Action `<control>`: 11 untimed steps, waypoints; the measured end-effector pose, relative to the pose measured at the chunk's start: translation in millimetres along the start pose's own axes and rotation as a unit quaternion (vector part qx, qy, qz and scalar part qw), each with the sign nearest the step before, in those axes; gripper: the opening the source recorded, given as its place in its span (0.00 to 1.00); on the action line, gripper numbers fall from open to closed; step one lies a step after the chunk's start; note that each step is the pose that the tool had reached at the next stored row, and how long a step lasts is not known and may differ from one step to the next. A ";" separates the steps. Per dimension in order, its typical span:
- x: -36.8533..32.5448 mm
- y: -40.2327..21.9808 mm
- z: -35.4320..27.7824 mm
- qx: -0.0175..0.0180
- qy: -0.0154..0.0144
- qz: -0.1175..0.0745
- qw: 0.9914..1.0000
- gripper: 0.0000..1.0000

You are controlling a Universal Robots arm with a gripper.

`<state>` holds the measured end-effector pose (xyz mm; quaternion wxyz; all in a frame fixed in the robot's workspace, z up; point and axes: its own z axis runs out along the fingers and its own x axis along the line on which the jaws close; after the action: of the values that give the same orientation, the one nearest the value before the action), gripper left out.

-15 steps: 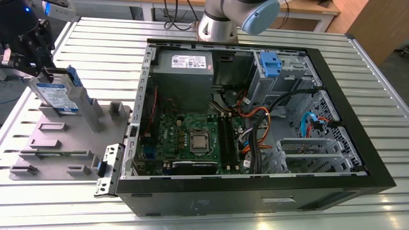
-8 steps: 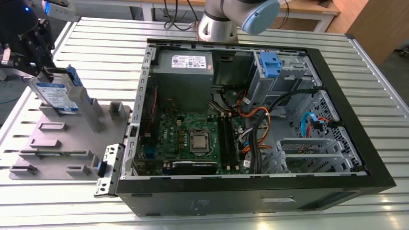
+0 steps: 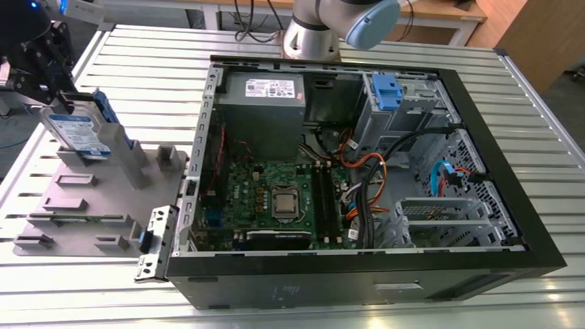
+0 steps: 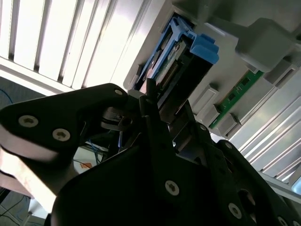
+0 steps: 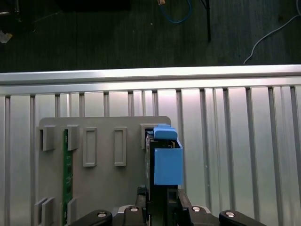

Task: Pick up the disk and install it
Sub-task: 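Pick up the disk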

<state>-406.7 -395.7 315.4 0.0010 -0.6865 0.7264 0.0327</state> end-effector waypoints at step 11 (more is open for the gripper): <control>-1.2 1.1 -24.9 0.000 0.000 0.000 1.000 0.35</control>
<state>-406.7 -395.7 340.3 0.0010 -0.6865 0.7264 0.0327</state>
